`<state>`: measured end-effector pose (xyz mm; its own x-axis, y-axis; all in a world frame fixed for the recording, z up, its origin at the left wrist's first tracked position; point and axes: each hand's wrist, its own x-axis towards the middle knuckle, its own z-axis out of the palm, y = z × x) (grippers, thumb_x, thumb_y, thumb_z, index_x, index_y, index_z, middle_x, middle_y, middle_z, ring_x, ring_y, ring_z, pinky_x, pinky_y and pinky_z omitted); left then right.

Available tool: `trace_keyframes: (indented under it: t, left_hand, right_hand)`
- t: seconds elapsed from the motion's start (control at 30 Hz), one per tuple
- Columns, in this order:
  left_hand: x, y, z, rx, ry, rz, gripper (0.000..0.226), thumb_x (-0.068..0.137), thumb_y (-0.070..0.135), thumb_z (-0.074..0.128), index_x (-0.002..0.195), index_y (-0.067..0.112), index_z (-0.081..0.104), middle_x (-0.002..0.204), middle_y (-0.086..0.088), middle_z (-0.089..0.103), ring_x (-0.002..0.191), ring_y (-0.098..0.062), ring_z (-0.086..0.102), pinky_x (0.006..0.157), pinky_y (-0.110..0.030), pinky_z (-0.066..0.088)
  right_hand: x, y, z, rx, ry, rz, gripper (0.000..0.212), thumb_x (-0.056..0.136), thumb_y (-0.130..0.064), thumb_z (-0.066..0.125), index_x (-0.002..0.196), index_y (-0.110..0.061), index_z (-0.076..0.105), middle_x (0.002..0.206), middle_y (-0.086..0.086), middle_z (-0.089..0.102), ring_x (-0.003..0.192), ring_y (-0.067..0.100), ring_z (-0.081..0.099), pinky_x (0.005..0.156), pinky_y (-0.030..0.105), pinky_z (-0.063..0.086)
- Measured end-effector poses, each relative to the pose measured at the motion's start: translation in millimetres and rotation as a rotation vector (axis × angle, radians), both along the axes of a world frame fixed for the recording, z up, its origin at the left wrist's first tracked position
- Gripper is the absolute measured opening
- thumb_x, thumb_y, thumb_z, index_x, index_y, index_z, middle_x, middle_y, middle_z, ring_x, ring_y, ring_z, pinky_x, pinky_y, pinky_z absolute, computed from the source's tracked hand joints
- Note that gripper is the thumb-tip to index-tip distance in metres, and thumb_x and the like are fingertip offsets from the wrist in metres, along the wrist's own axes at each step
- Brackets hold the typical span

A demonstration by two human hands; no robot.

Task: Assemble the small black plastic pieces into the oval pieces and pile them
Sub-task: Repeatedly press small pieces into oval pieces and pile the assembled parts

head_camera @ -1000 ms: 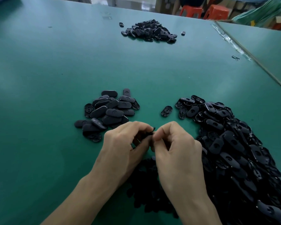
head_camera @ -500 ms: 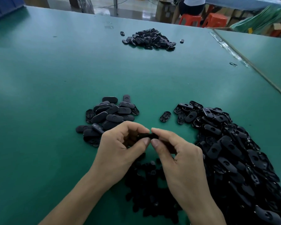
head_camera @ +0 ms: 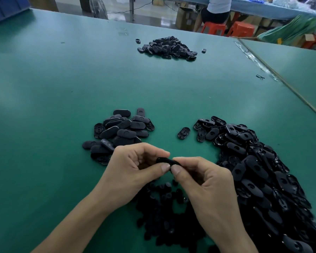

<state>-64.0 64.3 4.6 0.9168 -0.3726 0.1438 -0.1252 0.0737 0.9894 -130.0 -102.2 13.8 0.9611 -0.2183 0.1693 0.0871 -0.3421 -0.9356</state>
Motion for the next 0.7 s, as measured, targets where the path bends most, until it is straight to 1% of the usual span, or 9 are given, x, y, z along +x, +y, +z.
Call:
trace_keyframes:
  t: [0.17,0.3,0.43,0.57,0.63,0.7]
  left_hand:
    - [-0.3,0.2,-0.1,-0.02,0.005,-0.013,0.022,0.073,0.019,0.08,0.094,0.019,0.079,0.077,0.001,0.075,0.07,-0.006,0.068,0.067,-0.016,0.054]
    - [0.6,-0.9,-0.8,-0.016,0.005,-0.008,0.022,0.071,0.017,0.079,0.093,0.019,0.079,0.077,-0.001,0.076,0.07,-0.006,0.069,0.067,-0.016,0.054]
    - [1.6,-0.2,-1.0,-0.006,-0.01,-0.012,0.022,0.071,0.017,0.079,0.093,0.021,0.08,0.079,-0.005,0.076,0.071,-0.009,0.07,0.067,-0.017,0.055]
    - [2.8,-1.8,-0.5,0.016,-0.016,0.026,0.024,0.066,0.019,0.081,0.09,0.021,0.08,0.08,-0.014,0.074,0.069,-0.011,0.067,0.068,-0.021,0.056]
    - [2.4,-2.9,1.0,0.022,-0.028,0.045,0.021,0.064,0.019,0.081,0.085,0.018,0.08,0.078,-0.014,0.074,0.067,-0.011,0.065,0.065,-0.021,0.055]
    - [3.0,-3.6,1.9,0.02,-0.036,0.067,0.015,0.063,0.017,0.082,0.079,0.018,0.08,0.071,-0.009,0.072,0.063,-0.01,0.063,0.061,-0.018,0.054]
  right_hand:
    - [-0.1,-0.5,-1.0,0.049,0.006,0.012,0.011,0.087,-0.02,0.076,0.092,-0.03,0.077,0.081,-0.012,0.076,0.076,0.01,0.072,0.068,0.021,0.056]
    - [-0.4,-0.1,-0.8,0.064,0.015,0.005,0.008,0.087,-0.019,0.076,0.092,-0.026,0.078,0.08,-0.01,0.076,0.075,0.012,0.073,0.07,0.027,0.059]
    - [1.0,2.8,-0.8,0.032,-0.007,-0.02,0.008,0.086,-0.018,0.076,0.088,-0.026,0.077,0.075,-0.012,0.074,0.069,0.008,0.071,0.065,0.02,0.056]
    - [2.8,7.0,-0.5,0.031,-0.012,-0.052,0.01,0.085,-0.017,0.076,0.083,-0.026,0.076,0.073,-0.014,0.073,0.066,0.006,0.07,0.061,0.014,0.052]
    - [2.9,7.9,0.9,0.011,-0.019,-0.065,0.01,0.085,-0.017,0.076,0.083,-0.026,0.076,0.071,-0.015,0.073,0.064,0.003,0.069,0.06,0.011,0.05]
    - [3.4,7.6,2.0,-0.013,-0.023,-0.071,0.01,0.085,-0.017,0.076,0.083,-0.027,0.076,0.071,-0.017,0.072,0.063,0.001,0.067,0.059,0.01,0.048]
